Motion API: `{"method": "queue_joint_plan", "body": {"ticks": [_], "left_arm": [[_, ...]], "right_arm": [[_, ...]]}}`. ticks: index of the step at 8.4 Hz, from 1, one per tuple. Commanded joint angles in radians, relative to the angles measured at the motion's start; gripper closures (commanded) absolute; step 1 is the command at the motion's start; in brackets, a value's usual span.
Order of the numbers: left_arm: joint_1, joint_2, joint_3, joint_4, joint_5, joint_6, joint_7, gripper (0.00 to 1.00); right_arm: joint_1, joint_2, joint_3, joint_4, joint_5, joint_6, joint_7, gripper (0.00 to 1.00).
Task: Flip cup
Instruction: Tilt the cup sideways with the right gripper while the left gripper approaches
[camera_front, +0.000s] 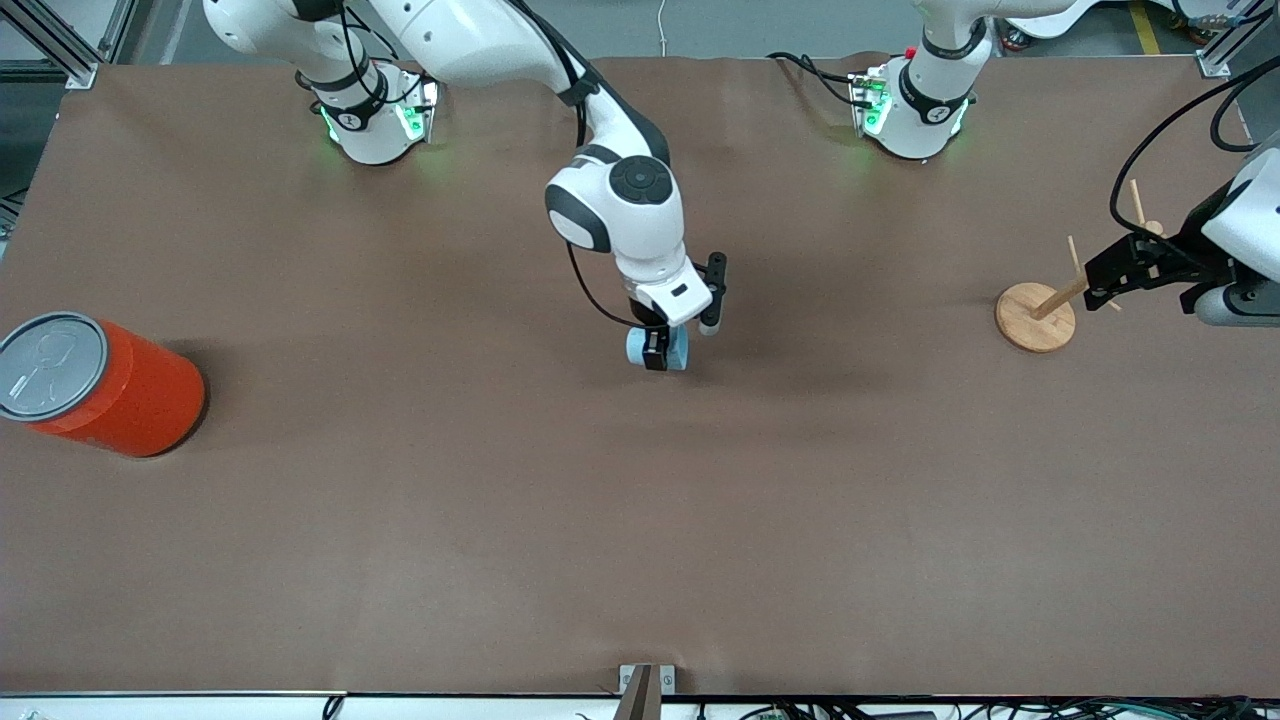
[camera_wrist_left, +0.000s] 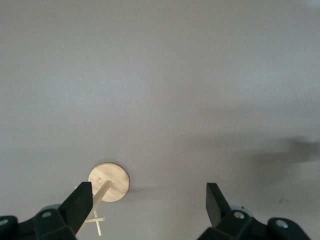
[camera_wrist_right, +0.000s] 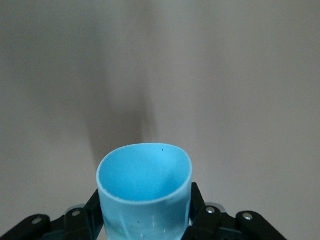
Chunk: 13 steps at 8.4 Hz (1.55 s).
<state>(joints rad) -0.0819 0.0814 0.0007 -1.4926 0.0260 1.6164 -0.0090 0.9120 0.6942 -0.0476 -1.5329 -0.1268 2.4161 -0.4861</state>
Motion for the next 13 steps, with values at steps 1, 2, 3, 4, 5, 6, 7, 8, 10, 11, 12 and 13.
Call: {"method": "queue_joint_plan", "body": {"ticks": [1, 2, 3, 4, 5, 6, 7, 8, 10, 11, 12, 13], "left_arm": [[-0.007, 0.015, -0.005, 0.015, 0.023, -0.018, -0.011, 0.0], [-0.016, 0.029, -0.005, 0.017, 0.022, -0.016, -0.011, 0.0], [-0.024, 0.056, -0.011, 0.015, 0.014, -0.019, -0.009, 0.0], [-0.032, 0.081, -0.025, 0.015, -0.003, -0.02, -0.011, 0.0], [-0.032, 0.118, -0.042, 0.015, -0.041, -0.02, -0.009, 0.0], [-0.032, 0.151, -0.044, 0.015, -0.084, -0.018, -0.011, 0.0], [-0.021, 0.194, -0.044, 0.015, -0.142, -0.018, -0.011, 0.0], [-0.018, 0.242, -0.042, 0.009, -0.225, -0.006, -0.012, 0.0], [-0.024, 0.326, -0.044, 0.009, -0.328, 0.019, -0.008, 0.0], [-0.021, 0.362, -0.045, 0.008, -0.392, 0.029, 0.0, 0.01], [-0.022, 0.403, -0.044, 0.008, -0.461, 0.058, 0.051, 0.01], [-0.025, 0.444, -0.045, 0.008, -0.535, 0.077, 0.082, 0.01]], "right_arm": [[-0.005, 0.037, -0.009, 0.045, -0.043, -0.006, -0.009, 0.75], [-0.005, 0.05, -0.011, 0.043, -0.05, -0.006, -0.009, 0.75], [-0.004, 0.066, -0.011, 0.048, -0.057, -0.003, -0.008, 0.75], [-0.019, 0.1, -0.015, 0.087, -0.06, -0.003, -0.011, 0.75], [-0.033, 0.14, -0.017, 0.136, -0.066, -0.003, -0.028, 0.75], [-0.038, 0.171, -0.018, 0.172, -0.066, -0.002, -0.04, 0.75], [-0.042, 0.182, -0.018, 0.18, -0.068, -0.002, -0.048, 0.75], [-0.053, 0.191, -0.018, 0.18, -0.07, 0.012, -0.052, 0.72], [-0.058, 0.192, -0.018, 0.178, -0.068, 0.02, -0.048, 0.02], [-0.058, 0.191, -0.018, 0.177, -0.066, 0.021, -0.045, 0.0], [-0.059, 0.191, -0.018, 0.177, -0.065, 0.026, -0.046, 0.0], [-0.061, 0.191, -0.018, 0.177, -0.065, 0.024, -0.051, 0.0]]}}
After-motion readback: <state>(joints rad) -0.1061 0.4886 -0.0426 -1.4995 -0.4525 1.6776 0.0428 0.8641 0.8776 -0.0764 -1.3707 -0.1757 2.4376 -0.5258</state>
